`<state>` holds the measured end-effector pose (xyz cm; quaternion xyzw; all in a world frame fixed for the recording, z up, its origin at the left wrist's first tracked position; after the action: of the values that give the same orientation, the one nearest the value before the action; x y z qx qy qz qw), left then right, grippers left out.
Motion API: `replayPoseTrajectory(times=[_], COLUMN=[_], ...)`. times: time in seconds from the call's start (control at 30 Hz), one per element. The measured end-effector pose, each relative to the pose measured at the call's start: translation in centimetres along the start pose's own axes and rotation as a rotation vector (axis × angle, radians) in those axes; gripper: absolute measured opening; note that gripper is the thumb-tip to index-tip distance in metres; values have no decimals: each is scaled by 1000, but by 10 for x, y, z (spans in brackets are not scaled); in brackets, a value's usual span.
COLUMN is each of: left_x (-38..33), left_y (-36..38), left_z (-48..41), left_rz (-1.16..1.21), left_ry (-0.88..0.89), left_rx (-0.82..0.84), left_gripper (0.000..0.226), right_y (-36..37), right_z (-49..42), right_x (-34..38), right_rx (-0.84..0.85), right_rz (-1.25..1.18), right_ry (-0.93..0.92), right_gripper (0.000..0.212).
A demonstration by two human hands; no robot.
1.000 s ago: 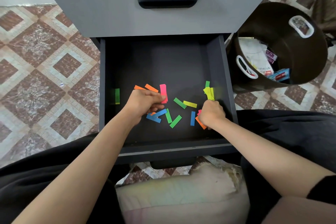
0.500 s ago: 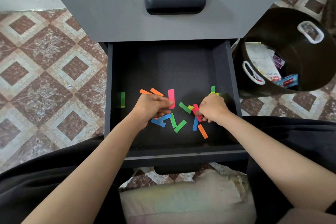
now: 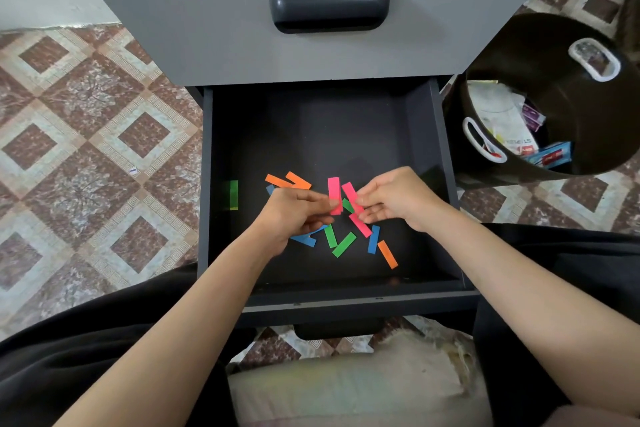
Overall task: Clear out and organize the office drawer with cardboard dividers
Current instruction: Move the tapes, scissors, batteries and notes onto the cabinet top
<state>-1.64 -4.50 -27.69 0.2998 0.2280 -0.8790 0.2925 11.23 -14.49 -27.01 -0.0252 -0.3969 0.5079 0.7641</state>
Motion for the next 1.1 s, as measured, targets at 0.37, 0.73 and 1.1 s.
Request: replayPoseTrajectory(times=[0.37,0.73,1.1], left_x=[3,14,14], left_y=[5,-4,-2], left_z=[-2,-9,-11], left_rz=[-20,-88,-104], left_ry=[23,-76,-96], left_rx=[-65,-70,-48], left_gripper=[7,5,8], right_y=[11,21,37], right_z=[9,-16,-3], right_x=[3,-41,-42], right_rx=[148,-316,-253], right_rz=[-244,616,719], right_ry=[5,-168,-176], right_gripper=[10,22,27])
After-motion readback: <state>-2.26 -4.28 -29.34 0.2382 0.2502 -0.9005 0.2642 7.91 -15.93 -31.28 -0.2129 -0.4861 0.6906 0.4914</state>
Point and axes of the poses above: each hand's wrist, its own z-axis away from the middle knuckle, its own y-axis out of the palm, x = y × z, the point moved 2 cm from there along -z, towards the middle knuckle, and after that the axes turned 12 degrees about -x, right-handed, at the moved point
